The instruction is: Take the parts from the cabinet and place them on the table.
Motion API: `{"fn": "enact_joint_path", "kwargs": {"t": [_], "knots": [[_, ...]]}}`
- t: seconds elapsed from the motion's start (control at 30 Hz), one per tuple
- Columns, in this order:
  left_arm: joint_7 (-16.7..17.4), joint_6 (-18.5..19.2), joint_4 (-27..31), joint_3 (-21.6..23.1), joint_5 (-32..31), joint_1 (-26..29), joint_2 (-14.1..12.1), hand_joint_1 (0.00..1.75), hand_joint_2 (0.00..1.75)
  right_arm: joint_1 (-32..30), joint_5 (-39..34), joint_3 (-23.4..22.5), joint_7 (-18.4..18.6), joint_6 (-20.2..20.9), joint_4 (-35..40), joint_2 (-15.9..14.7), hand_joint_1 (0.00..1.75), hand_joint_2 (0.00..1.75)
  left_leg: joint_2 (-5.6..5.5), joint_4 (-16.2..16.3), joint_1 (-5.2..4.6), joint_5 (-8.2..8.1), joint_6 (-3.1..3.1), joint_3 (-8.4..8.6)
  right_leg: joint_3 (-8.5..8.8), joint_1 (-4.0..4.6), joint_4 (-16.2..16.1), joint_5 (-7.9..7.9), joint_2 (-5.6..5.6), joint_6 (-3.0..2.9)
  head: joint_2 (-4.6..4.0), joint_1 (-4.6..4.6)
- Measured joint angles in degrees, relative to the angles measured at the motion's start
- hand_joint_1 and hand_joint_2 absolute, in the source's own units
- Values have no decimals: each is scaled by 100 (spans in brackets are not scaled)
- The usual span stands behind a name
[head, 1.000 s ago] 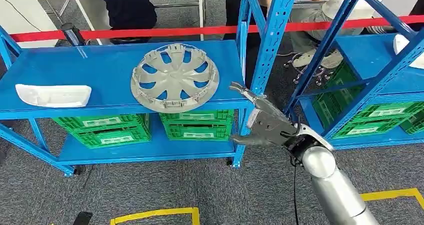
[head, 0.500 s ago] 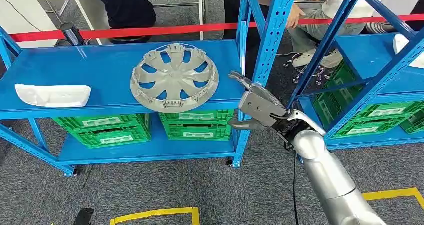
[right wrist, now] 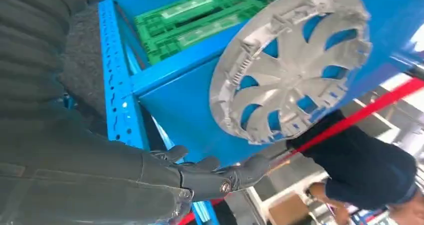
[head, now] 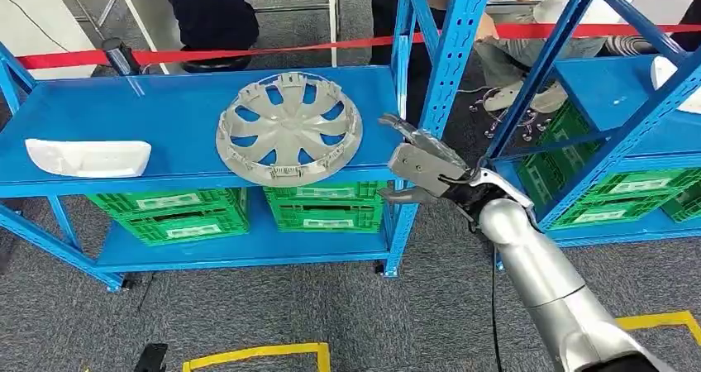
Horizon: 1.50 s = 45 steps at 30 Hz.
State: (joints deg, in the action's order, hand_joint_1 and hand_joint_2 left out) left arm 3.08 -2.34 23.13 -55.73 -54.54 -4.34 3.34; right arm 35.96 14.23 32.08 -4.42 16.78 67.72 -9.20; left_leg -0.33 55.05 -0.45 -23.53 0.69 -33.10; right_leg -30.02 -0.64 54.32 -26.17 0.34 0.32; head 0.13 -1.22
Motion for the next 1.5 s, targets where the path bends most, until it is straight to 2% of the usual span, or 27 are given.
{"fn": "enact_joint_path", "kwargs": {"t": [0.23,0.6,0.97,1.5], "knots": [[-55,100,-326,109,254,-74,-55,0,0,303,-424,422,44,359,-413,-17,0,175,2,0,0,0,0,-2,-2,2,1,0,1,0,0,0],[-110,81,-494,212,466,-67,-96,0,0,586,-562,849,57,418,-667,28,0,175,0,0,3,2,-3,-3,-1,2,1,0,0,0,0,0],[-96,-7,-505,247,536,-58,-94,0,0,634,-717,1021,61,431,-693,-13,0,175,0,0,3,2,-3,-2,-1,1,1,0,0,0,0,0],[-94,-7,-521,332,562,-58,-96,0,0,644,-734,1034,59,426,-693,-42,0,175,0,0,3,2,-3,-2,-1,2,1,0,0,0,0,0]]}}
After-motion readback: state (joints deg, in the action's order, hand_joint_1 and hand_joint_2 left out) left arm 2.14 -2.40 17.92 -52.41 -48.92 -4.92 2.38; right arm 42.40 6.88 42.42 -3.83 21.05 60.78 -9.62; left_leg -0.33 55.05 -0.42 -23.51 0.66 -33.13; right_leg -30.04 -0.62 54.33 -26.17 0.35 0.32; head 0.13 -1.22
